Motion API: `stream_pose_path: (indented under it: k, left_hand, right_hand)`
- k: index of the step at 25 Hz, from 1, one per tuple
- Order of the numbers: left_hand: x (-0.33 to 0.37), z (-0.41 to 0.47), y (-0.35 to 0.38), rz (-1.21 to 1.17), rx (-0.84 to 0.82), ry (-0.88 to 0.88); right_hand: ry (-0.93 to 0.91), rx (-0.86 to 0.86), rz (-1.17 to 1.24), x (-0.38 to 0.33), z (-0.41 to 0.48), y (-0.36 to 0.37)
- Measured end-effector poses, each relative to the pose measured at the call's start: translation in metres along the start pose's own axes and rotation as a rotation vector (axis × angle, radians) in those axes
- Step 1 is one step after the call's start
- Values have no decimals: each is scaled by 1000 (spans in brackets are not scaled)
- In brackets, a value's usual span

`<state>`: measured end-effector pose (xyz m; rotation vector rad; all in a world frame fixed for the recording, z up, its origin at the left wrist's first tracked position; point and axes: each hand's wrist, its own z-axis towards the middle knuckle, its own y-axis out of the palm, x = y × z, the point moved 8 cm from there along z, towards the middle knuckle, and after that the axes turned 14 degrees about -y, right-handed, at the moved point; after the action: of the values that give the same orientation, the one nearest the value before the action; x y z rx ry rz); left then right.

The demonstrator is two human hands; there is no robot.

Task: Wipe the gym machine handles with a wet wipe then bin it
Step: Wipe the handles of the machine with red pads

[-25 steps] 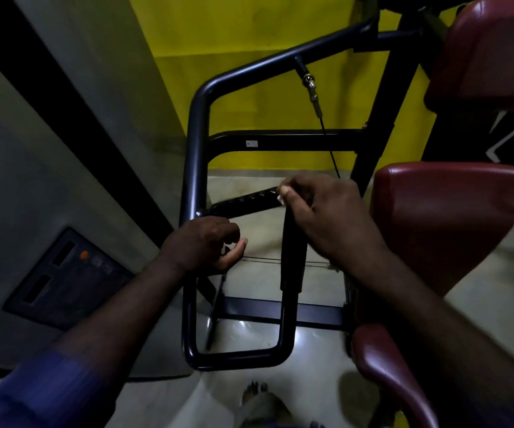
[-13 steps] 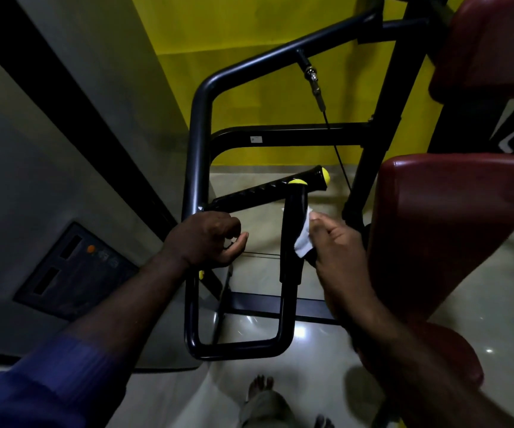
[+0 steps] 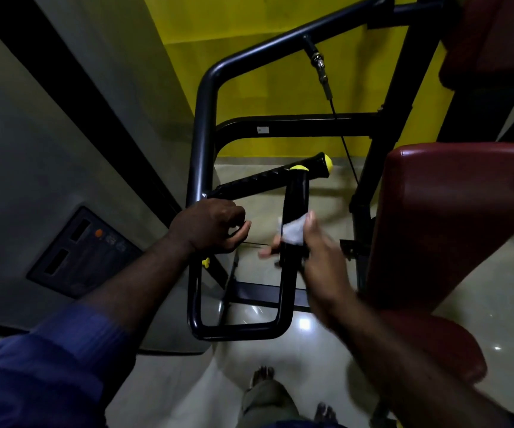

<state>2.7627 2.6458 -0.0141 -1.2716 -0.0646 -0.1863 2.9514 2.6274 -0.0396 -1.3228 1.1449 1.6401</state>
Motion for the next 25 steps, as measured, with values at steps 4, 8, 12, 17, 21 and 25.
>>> stream_pose_path:
  k: [4,8,12,17,21,25]
  left_hand:
    - [0,2,2,-2,-22,15]
    - [3,1,4,-6,-54,30]
    - [2,1,6,18,-58,12]
    - [0,1,7,25,-50,-2]
    - [1,0,3,-14,-48,-8]
    - [-1,0,5,-24,-43,-5]
  right_hand:
    - [96,-28,104,14,-27,11]
    - [10,37,156,-16,37,6]
    - [-18,-38,-161,5,-11,8]
    - [-56,15,-245,-3,13,7]
    - [-298,21,-490,-30,46,7]
    - [-625,-194,-708,-32,-7,16]
